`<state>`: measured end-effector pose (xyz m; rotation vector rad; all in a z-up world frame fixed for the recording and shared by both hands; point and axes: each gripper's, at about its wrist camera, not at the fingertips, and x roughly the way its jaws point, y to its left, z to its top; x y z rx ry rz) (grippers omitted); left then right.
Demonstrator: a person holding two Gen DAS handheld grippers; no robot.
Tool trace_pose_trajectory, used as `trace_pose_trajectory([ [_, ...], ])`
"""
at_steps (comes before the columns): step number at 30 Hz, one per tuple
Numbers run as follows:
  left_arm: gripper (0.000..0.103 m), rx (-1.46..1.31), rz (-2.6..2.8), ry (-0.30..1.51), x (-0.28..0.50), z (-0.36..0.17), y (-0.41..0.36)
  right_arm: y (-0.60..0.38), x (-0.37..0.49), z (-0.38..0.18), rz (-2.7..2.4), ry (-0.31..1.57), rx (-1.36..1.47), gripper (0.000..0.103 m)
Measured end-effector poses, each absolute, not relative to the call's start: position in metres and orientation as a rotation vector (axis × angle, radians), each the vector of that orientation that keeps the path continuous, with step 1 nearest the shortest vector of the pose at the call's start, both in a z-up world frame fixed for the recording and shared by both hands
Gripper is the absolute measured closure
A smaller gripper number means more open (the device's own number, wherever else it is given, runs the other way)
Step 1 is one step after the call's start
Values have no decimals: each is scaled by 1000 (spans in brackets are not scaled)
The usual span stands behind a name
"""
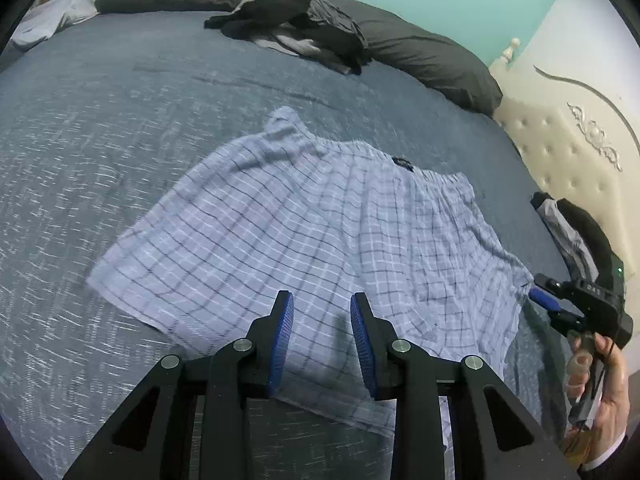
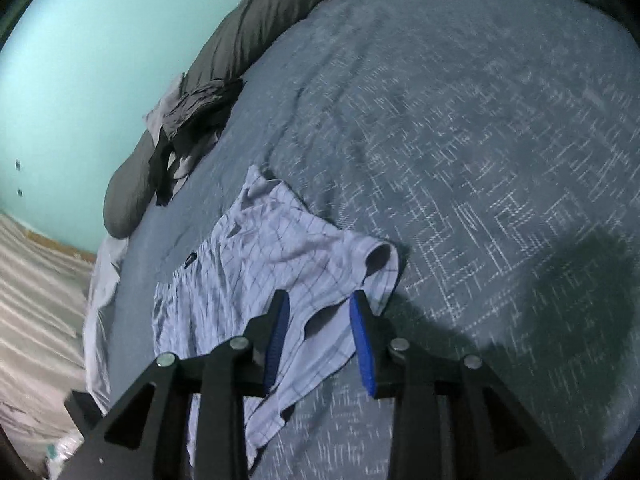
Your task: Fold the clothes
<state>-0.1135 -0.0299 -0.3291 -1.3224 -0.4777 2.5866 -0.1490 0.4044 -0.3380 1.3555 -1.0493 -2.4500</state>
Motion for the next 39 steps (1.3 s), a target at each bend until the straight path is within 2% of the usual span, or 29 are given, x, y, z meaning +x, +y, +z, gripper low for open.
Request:
trace_pose_trajectory([
  [9, 71, -1330, 2578, -472, -118, -331, -22, 390, -155, -352, -2330, -1095, 1366, 72],
  [10, 71, -1332, 2577, -467, -118, -331, -22, 388, -155, -353, -2331, -1091, 1365, 76],
  [11, 70, -1334, 2577, -465, -118, -332, -22, 388, -156, -355, -2330, -1095, 1367, 86],
  [12, 70, -1336, 2577, -464, -117, -332, -22, 387, -156, -357, -2324, -1101, 1366, 91],
  [15, 70, -1338, 2581, -471, -118, -333, -24, 386, -155, -358, -2322, -1098, 1353, 101],
  [26, 70, -1338, 2582, -464, -120, -333, -23, 397, -129, -347, -2379, -1122, 1336, 102],
  [39, 70, -1336, 2581, -460, -122, -333, -19, 397, -123, -363, -2353, -1120, 1427, 102],
])
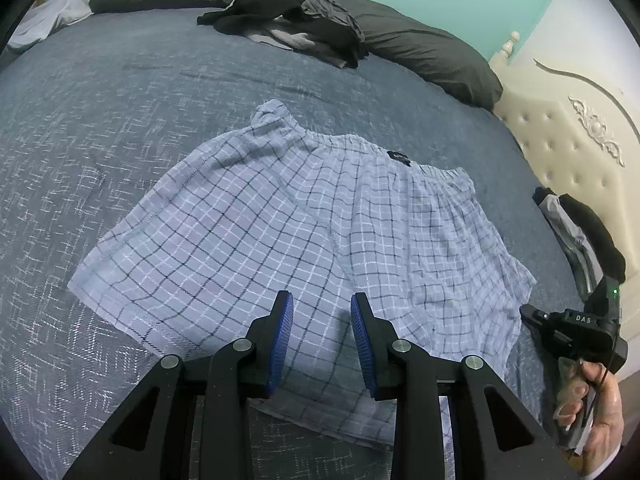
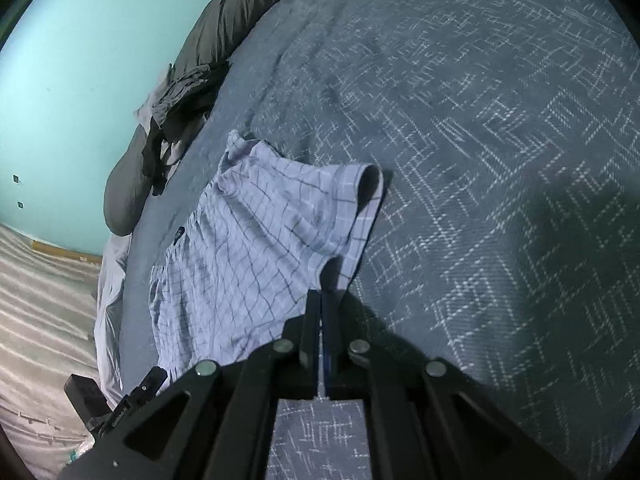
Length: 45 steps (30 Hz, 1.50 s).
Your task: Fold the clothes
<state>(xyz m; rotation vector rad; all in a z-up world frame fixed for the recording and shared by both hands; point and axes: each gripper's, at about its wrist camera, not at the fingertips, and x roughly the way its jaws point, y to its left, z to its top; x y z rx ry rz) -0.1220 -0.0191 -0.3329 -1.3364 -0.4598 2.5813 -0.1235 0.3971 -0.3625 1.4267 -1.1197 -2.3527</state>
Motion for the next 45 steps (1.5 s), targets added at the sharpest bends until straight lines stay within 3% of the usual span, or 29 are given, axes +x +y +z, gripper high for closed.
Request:
trace_pose_trajectory([
  [7, 70, -1334, 2587, -462, -124, -332, -18, 414, -121, -356, -2378, -1180, 1398, 100],
  [9, 70, -1332, 2587, -463, -124, -332, -17, 425, -121, -351, -2423, -1211, 1356, 91],
  [10, 70, -1332, 2586, -460, -124, -332, -16, 431, -121, -348, -2445, -1226, 1335, 74],
  [11, 70, -1334, 2585, -456, -124, -333, -14, 439, -123, -348, -2457, -1264, 1307, 69],
  [21, 70, -1343, 2580, -445, -125, -336, -10, 441, -141, -347, -2484, -1242, 1257, 70],
  [24, 70, -1347, 2578, -441, -125, -336, -9, 436, -146, -348, -2477, -1233, 1265, 77],
  [26, 70, -1348, 2577, -440, -125, -337, -9, 435, -148, -350, -2480, -1226, 1274, 89],
  [29, 70, -1348, 2579, -442, -125, -337, -10, 437, -148, -353, -2486, -1237, 1276, 98],
  [31, 70, -1349, 2579, -444, -126, -337, -10, 441, -145, -354, -2489, -1255, 1271, 101],
  [45, 70, -1349, 2585, -456, -128, -339, -12, 459, -135, -362, -2528, -1355, 1252, 102],
])
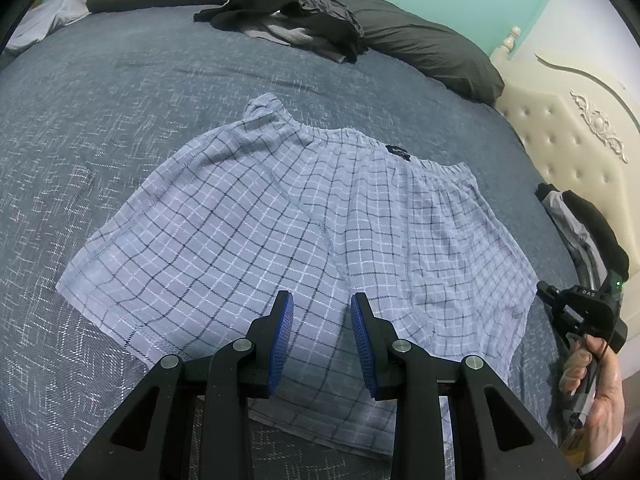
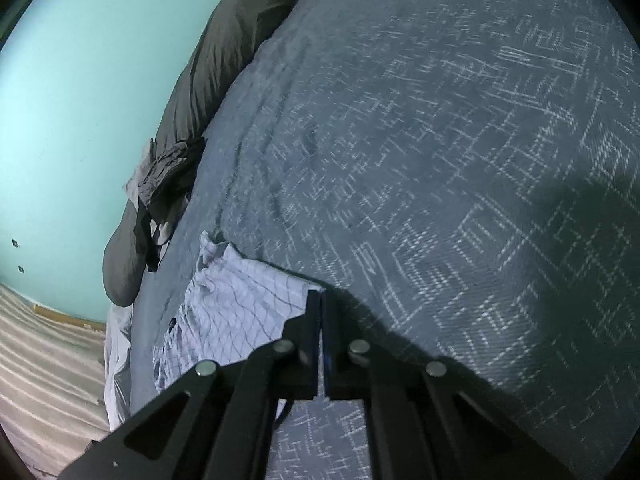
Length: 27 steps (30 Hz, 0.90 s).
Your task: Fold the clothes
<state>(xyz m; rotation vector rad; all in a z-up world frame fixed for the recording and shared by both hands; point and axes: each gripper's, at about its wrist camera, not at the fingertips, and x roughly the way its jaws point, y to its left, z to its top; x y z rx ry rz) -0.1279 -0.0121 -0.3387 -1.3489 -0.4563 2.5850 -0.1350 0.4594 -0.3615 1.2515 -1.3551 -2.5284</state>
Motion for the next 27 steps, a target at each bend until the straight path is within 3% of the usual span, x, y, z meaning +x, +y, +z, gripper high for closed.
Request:
trace_pose_trajectory([
  [15, 70, -1338, 2627, -503, -134, -336, -35, 468, -134, -361, -2567, -1364, 1292, 101],
  [17, 70, -1332, 2648, -512, -137, -334, -41, 469, -134, -354, -2589, -1345, 1291, 96],
  [19, 70, -1327, 2667, -520, -141, -332, -47, 470, -132, -345, -2621, -1322, 1271, 76],
  [20, 70, -1324, 2675, -518, -144, -331, -48, 468, -135, -341, -2619, -1309, 1260, 71],
  [22, 70, -1321, 2683, -518, -149, -330, -51, 465, -140, -332, -2612, -1284, 1237, 71],
  [26, 41, -1321, 2699, -499, -157, -330, -53, 443, -168, -321, -2585, -1155, 1264, 71],
  [27, 39, -1321, 2704, -501, -159, -330, -54, 436, -178, -320, -2565, -1121, 1281, 71],
])
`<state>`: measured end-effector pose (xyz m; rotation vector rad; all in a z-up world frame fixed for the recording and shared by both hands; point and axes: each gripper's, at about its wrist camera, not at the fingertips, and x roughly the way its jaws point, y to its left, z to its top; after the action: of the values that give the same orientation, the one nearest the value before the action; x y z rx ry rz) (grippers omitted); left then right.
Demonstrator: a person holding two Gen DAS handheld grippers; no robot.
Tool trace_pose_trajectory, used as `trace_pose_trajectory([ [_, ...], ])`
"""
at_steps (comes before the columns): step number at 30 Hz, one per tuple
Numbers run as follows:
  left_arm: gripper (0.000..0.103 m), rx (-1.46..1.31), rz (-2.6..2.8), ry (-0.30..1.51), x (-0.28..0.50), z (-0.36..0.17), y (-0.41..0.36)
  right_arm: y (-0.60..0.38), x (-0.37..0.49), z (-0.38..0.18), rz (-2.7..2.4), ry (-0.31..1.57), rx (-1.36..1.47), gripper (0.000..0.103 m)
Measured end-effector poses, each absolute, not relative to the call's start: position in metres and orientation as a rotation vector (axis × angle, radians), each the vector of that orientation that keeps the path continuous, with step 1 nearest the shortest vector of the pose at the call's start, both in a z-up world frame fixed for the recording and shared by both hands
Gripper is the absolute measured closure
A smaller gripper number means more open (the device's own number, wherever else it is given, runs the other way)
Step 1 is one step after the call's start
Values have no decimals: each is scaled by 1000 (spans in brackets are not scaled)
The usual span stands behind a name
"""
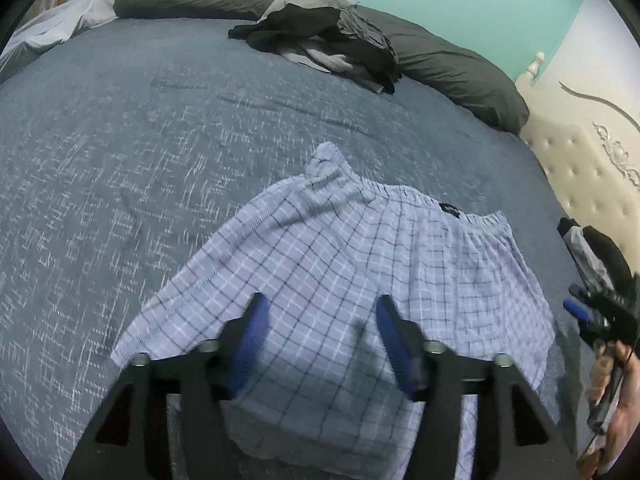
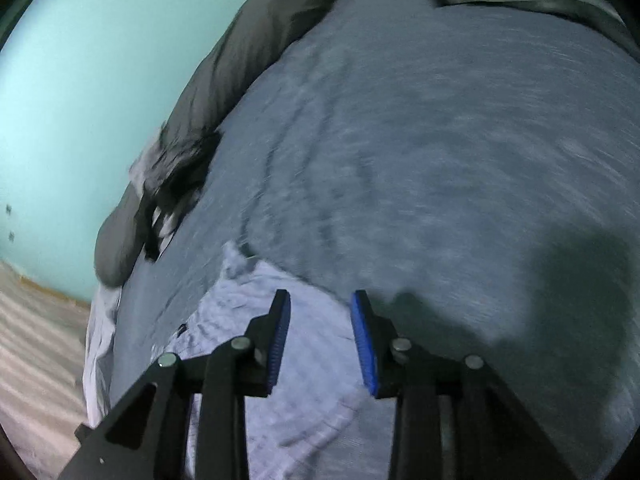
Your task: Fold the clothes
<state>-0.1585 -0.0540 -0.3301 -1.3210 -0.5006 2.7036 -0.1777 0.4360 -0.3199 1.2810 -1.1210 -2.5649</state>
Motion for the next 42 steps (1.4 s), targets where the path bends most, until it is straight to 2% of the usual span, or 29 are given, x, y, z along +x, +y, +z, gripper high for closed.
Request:
trace_pose_trajectory([
  [2, 38, -1322, 2704, -508, -163, -331, -54, 421, -194, -317, -2549, -1017, 1309, 71],
  [8, 28, -1348, 2697, -519, -174, -336, -54, 374, -257, -320, -2448, -707, 1409, 70],
  [11, 8, -1349, 2707, -504, -176, -337, -53, 362, -284, -320, -2435, -600, 1416, 70],
  [16, 0, -1354, 2722, -509, -178, -338, -56, 337, -317, -319, -2383, -421, 1415, 70],
  [22, 0, -1384, 2721, -480, -178, -341, -55, 314, -342, -327, -2371, -249, 1482, 70],
  [31, 0, -1390, 2735, -479, -176, -342, -59, 306, -353, -332, -2343, -152, 1516, 71],
  [35, 0, -1384, 2739, -461, -172, -340, -57, 299, -354, -334, -2333, -88, 1520, 90],
  [38, 0, -1382, 2736, -470, -171, -339, -58, 297, -354, -331, -2342, -58, 1499, 95],
  [42, 0, -1378, 2734, -481, -170, -338, -60, 291, -356, -322, -2360, -16, 1450, 97],
])
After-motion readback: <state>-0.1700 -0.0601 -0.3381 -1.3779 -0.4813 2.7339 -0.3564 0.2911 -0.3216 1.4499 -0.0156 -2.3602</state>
